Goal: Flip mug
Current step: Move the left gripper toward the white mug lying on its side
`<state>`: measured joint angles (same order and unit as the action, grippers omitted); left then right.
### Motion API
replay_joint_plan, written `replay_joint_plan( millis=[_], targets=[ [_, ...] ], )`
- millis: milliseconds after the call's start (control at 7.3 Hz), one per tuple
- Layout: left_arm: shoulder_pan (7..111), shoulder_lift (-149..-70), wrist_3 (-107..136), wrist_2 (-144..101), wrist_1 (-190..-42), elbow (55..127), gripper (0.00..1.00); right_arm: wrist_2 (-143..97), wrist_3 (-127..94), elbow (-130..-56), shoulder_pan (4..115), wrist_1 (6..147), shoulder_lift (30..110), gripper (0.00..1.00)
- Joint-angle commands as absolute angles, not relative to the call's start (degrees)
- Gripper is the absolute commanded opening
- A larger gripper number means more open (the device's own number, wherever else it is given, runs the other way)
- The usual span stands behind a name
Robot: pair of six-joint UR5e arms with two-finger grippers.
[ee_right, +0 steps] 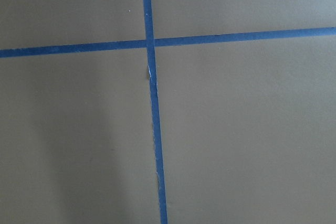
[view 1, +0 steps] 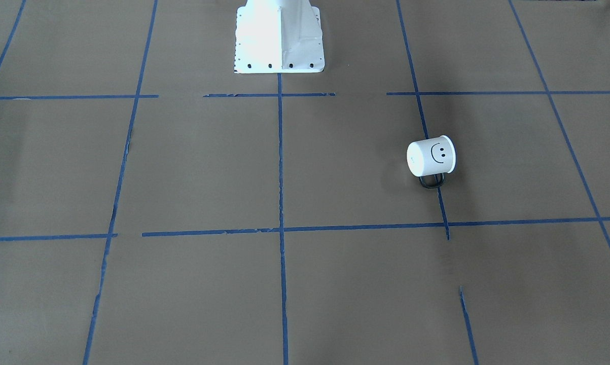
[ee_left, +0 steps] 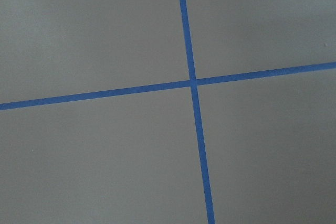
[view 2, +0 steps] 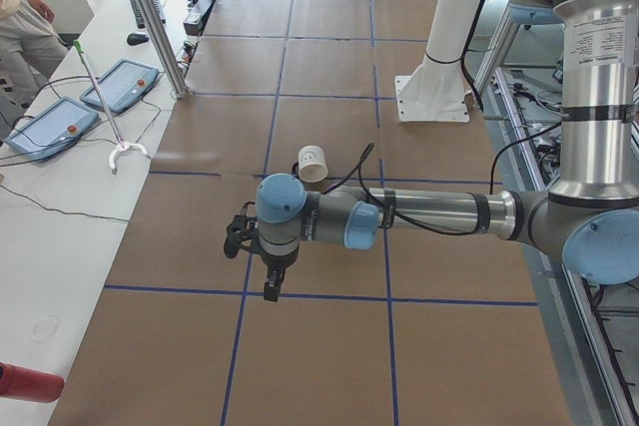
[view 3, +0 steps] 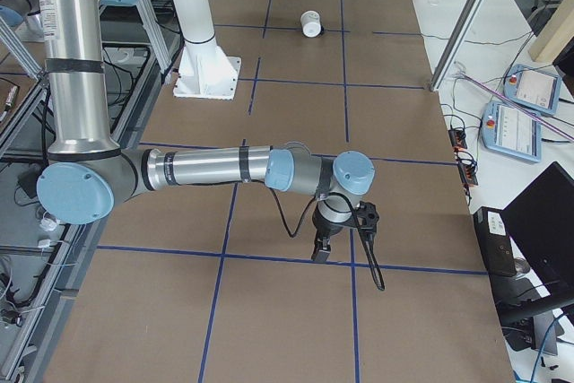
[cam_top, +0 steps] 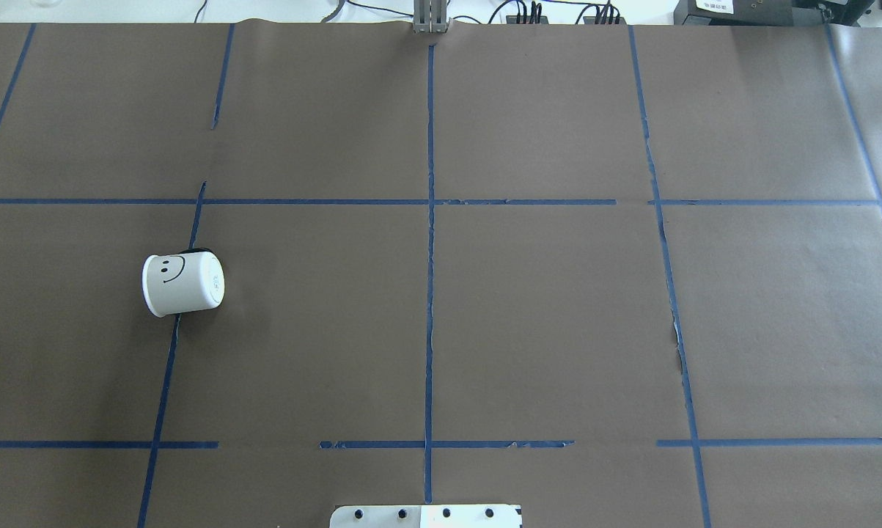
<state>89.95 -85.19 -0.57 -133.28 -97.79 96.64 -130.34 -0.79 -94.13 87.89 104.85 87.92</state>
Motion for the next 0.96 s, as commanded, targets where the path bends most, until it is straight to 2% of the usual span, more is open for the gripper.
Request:
replay_joint_plan(
  millis=[0,822],
  targets=[
    [89.83,-86.39,-0.44,-133.07,-97.65,96.68,1.00,-130.34,-0.79,-94.13,87.89,104.85,87.89,1.00],
    [87.19,-90.79,-0.53,-133.68,-101.75,95.80,1.00,-130.34,-0.79,-94.13,87.89,104.85,87.98,1.00]
  ],
)
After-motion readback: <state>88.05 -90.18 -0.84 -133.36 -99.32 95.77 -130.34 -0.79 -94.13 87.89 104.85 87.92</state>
